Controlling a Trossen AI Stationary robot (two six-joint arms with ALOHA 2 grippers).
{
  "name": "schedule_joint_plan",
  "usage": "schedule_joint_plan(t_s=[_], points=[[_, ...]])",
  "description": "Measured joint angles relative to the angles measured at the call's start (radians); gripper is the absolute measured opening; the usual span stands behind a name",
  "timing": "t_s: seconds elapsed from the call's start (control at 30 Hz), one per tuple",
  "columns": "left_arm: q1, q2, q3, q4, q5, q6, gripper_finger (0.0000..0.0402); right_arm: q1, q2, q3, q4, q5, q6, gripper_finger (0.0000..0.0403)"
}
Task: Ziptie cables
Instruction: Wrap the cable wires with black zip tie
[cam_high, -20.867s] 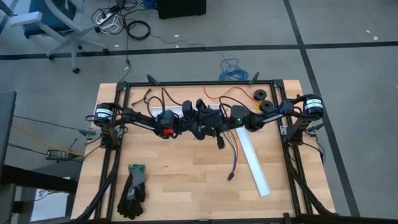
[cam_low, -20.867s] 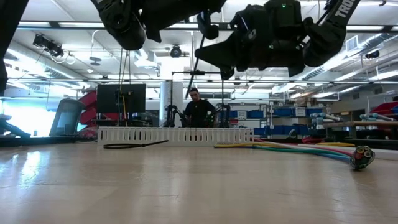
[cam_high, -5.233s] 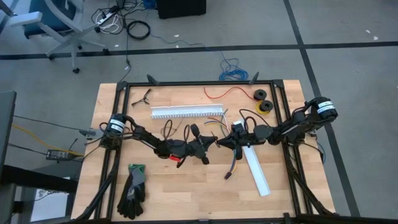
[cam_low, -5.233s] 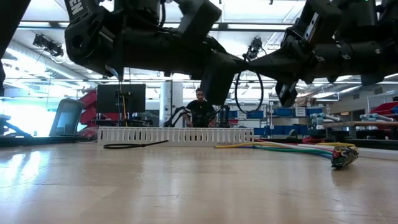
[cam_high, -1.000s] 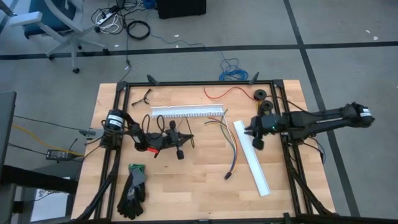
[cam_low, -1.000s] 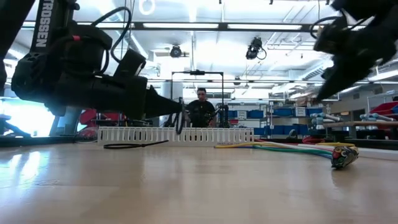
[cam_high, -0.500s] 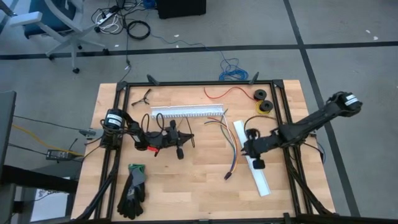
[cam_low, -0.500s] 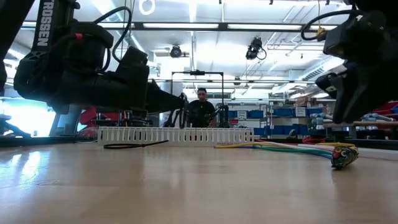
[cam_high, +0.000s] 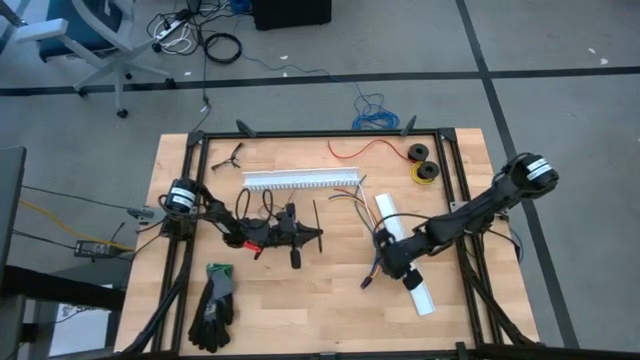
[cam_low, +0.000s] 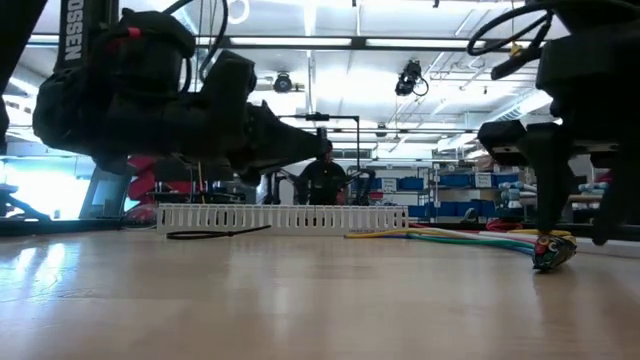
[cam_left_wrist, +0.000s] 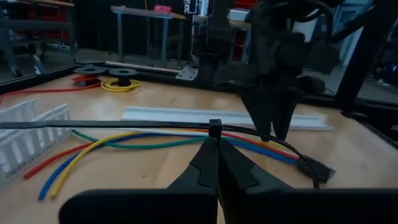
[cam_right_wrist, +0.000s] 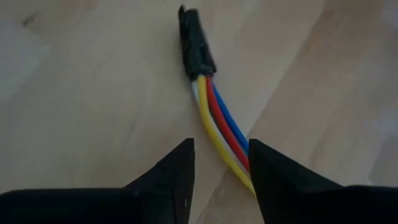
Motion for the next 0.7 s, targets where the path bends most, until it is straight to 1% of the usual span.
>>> schedule_joint_plan(t_s=[0.07,0.2,0.37,0.43,0.5,0.53,0.57,0.63,0.7], points=[[-0.008,0.000,0.024,-0.023,-0.001,-0.002,0.0002,-0.001,0.030,0.016,-0.020,0.000,-0.028,0.0141],[-0.029,0.000,0.068,-0.075,0.000,-0.006,0.0002,-0.002,0.082,0.039,-0.024,0.076,-0.067,0.0141],[-0.055,0.000,0.105,-0.160,0.000,-0.006,0.0002,-0.003,0.148,0.071,-0.017,0.103,-0.136,0.0130],[-0.065,0.000,0.113,-0.181,-0.002,-0.006,0.0002,-0.004,0.169,0.082,-0.018,0.110,-0.122,0.0106],[-0.077,0.000,0.113,-0.191,-0.018,0.018,0.0002,-0.008,0.173,0.091,-0.015,0.111,-0.081,0.0063],[-0.084,0.000,0.113,-0.191,-0.040,0.042,0.0002,-0.013,0.173,0.096,-0.014,0.121,-0.051,0.0036],[-0.094,0.000,0.113,-0.187,-0.066,0.073,0.0002,-0.020,0.169,0.099,-0.012,0.135,-0.013,0.0020],[-0.107,0.000,0.113,-0.185,-0.110,0.123,0.0002,-0.038,0.156,0.102,0.005,0.230,0.060,0.0016],[-0.113,0.000,0.113,-0.186,-0.125,0.149,0.0002,-0.059,0.138,0.100,0.037,0.316,0.080,0.0016]])
